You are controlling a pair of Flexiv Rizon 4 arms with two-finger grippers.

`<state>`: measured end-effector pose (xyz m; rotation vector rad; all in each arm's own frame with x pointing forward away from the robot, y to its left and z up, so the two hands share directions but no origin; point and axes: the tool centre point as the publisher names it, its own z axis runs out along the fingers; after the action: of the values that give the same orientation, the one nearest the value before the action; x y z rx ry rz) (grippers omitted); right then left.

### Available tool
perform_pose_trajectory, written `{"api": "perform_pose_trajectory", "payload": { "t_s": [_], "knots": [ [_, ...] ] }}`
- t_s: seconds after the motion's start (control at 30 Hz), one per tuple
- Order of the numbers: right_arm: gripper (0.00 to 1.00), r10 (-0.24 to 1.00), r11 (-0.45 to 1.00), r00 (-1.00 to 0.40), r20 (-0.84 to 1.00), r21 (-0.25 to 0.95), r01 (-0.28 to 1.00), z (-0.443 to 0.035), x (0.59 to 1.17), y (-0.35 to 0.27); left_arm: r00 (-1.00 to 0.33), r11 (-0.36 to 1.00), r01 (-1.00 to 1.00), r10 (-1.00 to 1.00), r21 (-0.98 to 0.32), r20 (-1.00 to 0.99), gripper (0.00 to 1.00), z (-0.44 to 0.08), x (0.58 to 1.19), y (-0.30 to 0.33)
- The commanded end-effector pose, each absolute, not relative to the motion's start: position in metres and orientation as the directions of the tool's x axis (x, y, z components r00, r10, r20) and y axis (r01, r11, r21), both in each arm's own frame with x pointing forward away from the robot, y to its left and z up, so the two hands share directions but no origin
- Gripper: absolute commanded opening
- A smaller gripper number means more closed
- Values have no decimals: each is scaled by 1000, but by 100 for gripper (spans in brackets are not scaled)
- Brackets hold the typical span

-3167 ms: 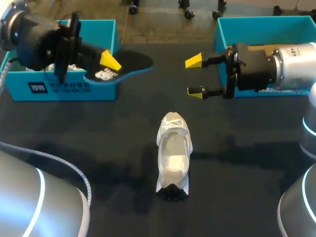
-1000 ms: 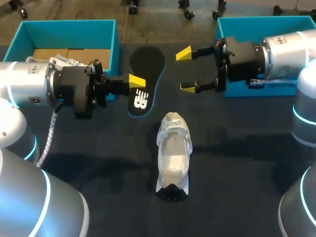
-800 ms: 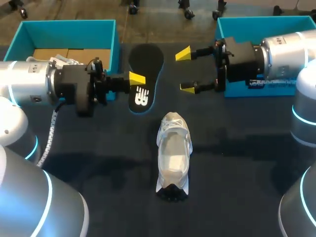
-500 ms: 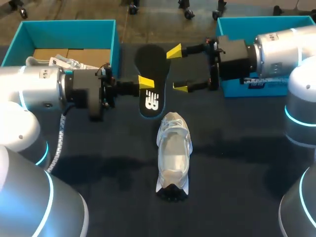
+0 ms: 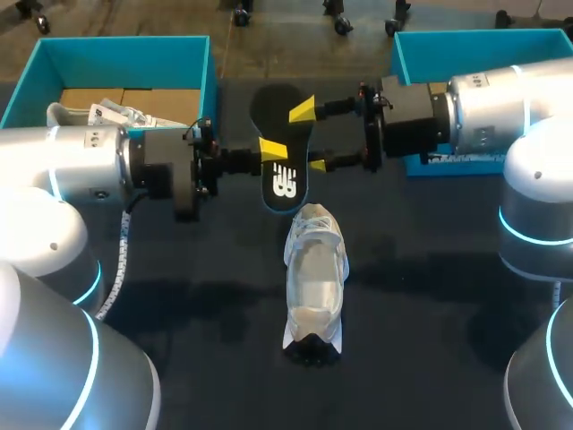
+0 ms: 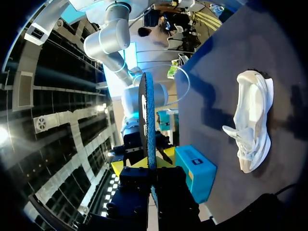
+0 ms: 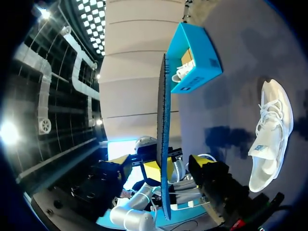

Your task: Take the shoe out of the shoebox, open the shoe tongue, remove and reinsert the insole, then place the shoe into the shoebox

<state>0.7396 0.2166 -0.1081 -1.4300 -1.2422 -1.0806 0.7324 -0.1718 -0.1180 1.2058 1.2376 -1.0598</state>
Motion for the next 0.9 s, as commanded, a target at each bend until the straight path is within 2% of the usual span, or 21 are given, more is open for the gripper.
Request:
{"api": "perform_pose_trajectory", "payload": {
  "t_s": [0.03, 0.1, 0.23, 0.27, 0.4, 0.57, 0.67, 0.9],
  "knots": [
    [54, 187, -71, 106, 977, -94, 993, -109, 740, 222, 71, 93, 993, 53, 76, -996, 0, -118, 735, -175],
    [47, 185, -75, 107, 977, -94, 993, -110, 740, 221, 73, 90, 993, 56, 78, -996, 0, -119, 735, -175],
    [43, 184, -79, 105, 977, -92, 993, -111, 740, 222, 76, 87, 993, 58, 81, -995, 0, -119, 734, -175],
    [38, 183, -83, 101, 978, -87, 993, -111, 739, 223, 75, 86, 993, 55, 80, -996, 0, -118, 734, -175],
    [33, 182, -86, 101, 978, -86, 993, -112, 739, 223, 78, 85, 993, 51, 82, -996, 0, -116, 734, -175],
    [31, 181, -89, 100, 978, -85, 992, -112, 739, 223, 78, 83, 993, 47, 81, -996, 0, -116, 733, -175],
    [25, 183, -85, 101, 978, -87, 993, -113, 741, 223, 73, 84, 994, 46, 77, -996, 0, -117, 733, -173],
    [24, 184, -78, 102, 978, -90, 993, -112, 743, 224, 71, 89, 993, 49, 75, -996, 0, -120, 733, -172]
  ]
}}
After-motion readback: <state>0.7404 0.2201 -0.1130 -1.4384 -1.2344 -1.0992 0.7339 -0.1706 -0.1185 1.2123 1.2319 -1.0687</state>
